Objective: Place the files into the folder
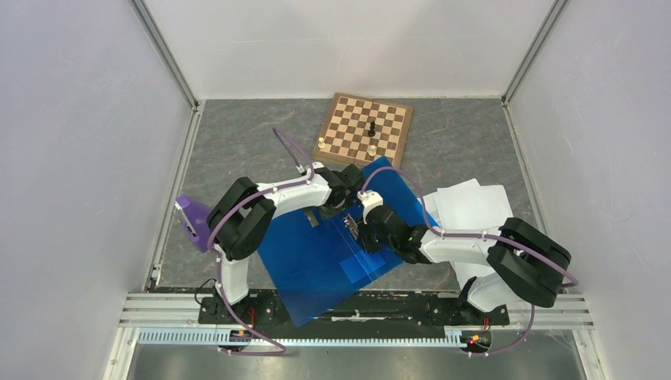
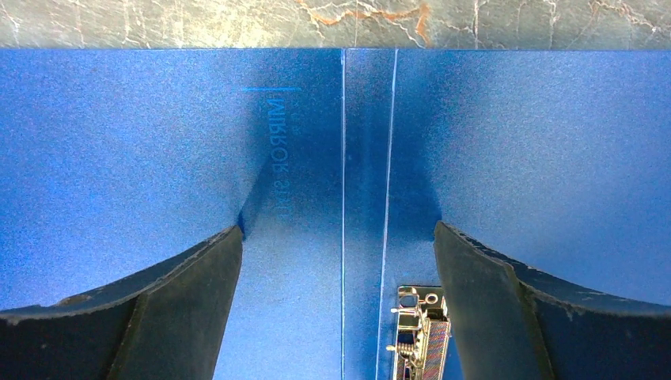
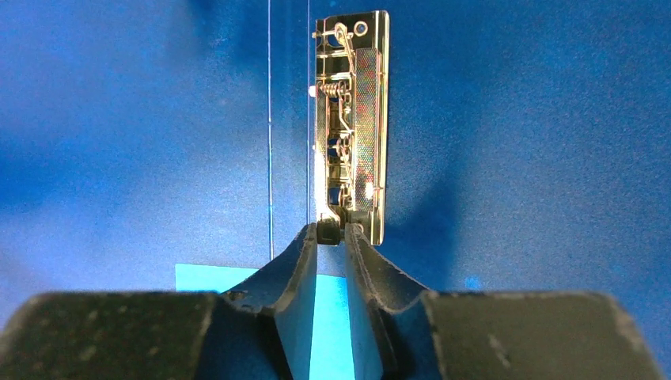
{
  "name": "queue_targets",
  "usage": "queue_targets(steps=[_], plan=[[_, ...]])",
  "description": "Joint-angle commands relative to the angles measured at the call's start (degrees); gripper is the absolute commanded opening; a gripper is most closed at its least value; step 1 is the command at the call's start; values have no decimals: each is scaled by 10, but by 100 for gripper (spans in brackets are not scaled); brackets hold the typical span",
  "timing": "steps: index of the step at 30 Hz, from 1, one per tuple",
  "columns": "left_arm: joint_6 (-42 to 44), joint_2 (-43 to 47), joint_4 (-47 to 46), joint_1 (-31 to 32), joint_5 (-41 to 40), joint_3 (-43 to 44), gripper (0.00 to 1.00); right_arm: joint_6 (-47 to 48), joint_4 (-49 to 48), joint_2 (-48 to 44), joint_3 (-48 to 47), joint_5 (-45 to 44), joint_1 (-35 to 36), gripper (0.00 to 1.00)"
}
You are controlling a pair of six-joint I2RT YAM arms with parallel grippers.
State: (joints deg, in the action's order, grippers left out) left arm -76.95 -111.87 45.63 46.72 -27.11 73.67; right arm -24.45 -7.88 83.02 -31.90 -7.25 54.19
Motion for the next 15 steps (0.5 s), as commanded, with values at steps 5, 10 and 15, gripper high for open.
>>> queue_targets(steps=[5, 10, 15], plan=[[-20, -84, 14, -3, 29, -60, 97, -18, -4, 13, -7, -5, -1, 18], [-20, -85, 19, -3, 23, -58, 97, -34, -8, 8, 1, -20, -2, 14], [-17, -90, 21, -2, 22, -57, 97, -44, -14, -1, 3, -19, -2, 15]])
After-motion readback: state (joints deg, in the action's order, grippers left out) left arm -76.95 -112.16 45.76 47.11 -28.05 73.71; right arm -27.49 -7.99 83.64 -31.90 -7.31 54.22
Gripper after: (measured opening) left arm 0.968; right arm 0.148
